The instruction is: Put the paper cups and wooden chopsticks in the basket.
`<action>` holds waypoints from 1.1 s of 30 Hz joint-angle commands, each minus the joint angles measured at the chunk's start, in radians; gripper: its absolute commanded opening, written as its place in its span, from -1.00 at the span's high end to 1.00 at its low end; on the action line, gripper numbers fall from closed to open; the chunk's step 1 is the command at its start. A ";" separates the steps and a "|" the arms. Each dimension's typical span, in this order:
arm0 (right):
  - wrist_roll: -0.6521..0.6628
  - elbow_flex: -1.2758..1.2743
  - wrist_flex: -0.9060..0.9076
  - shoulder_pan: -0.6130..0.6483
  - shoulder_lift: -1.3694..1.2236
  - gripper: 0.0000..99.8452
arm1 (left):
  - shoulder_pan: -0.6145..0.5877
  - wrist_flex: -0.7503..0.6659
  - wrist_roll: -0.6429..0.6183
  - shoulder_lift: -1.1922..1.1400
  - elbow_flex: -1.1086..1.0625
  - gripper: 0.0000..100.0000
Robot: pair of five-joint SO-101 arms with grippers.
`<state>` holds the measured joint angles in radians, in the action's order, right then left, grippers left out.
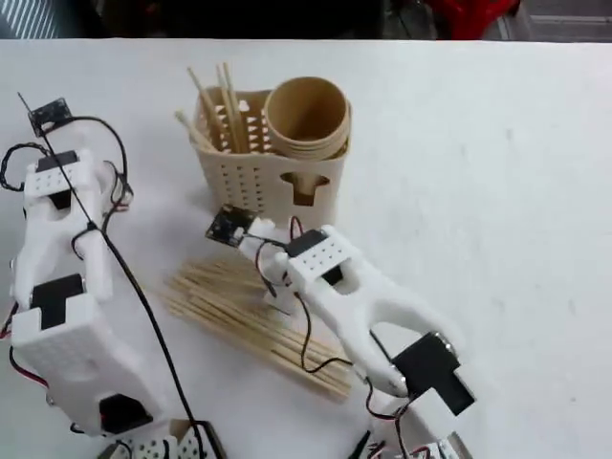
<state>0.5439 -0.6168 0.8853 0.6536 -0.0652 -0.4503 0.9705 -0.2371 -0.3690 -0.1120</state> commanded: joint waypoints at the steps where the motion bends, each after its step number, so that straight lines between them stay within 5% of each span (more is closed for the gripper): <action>1: 0.008 0.025 -0.012 -0.030 -0.004 0.94 | 0.012 -0.015 0.000 0.007 0.009 0.76; 11: 0.008 -0.026 0.056 -0.016 0.183 0.69 | 0.013 -0.015 0.000 0.007 0.012 0.76; 18: 0.009 -0.147 -0.035 -0.016 0.278 0.69 | 0.025 -0.015 0.000 0.007 0.012 0.76; 30: 0.009 -0.084 -0.085 -0.018 0.054 0.70 | 0.021 -0.014 0.000 0.008 0.006 0.76; 33: 0.009 -0.081 -0.084 -0.016 0.044 0.86 | 0.021 -0.011 0.000 0.008 0.005 0.76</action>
<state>0.5424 -0.7119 0.8071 0.6383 0.0054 -0.4381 0.9705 -0.2371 -0.3690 -0.1120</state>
